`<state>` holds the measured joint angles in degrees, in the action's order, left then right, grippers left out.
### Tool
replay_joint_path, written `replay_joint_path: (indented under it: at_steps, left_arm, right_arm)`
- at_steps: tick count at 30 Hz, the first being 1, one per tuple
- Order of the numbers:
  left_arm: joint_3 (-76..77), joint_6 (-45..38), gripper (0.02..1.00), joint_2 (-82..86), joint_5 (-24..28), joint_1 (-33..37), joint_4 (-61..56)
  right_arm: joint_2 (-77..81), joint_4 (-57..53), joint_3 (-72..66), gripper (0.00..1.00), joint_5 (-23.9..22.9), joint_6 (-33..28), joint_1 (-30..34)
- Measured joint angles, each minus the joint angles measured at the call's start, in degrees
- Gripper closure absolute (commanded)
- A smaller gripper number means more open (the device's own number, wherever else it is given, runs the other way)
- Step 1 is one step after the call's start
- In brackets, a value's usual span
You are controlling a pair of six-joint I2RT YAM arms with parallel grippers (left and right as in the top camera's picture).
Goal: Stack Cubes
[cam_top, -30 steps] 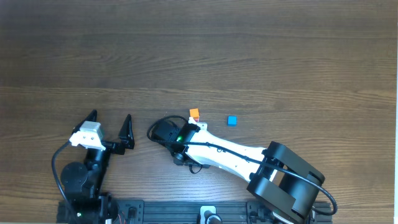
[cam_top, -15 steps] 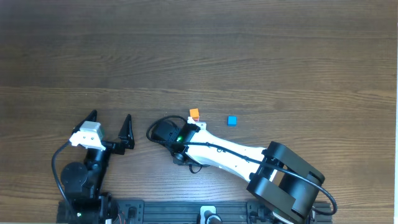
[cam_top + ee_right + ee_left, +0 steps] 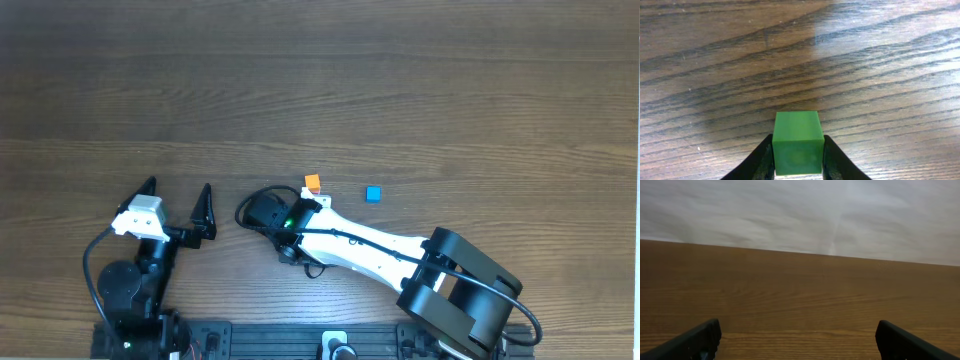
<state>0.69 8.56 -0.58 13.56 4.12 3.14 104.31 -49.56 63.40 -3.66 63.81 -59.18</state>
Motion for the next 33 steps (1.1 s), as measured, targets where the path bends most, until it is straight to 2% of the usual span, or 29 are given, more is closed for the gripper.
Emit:
replay_joint_path:
  at_steps: [6,16,25,33]
  left_arm:
    - [0.0,0.0,0.018,0.0,0.0,0.0,0.0]
    - [0.0,0.0,0.018,0.0,0.0,0.0,0.0]
    - [0.0,0.0,0.018,0.0,0.0,0.0,0.0]
    - [0.0,0.0,0.018,0.0,0.0,0.0,0.0]
  right_arm:
    - [0.0,-0.02,0.0,0.809,0.0,-0.04,-0.02]
    - [0.0,-0.07,0.04,0.987,0.0,-0.17,-0.02]
    - [-0.98,-1.22,0.02,0.989,0.0,-0.2,-0.02]
    - [-9.2,-7.74,0.87,0.987,-0.22,-0.2,-0.07]
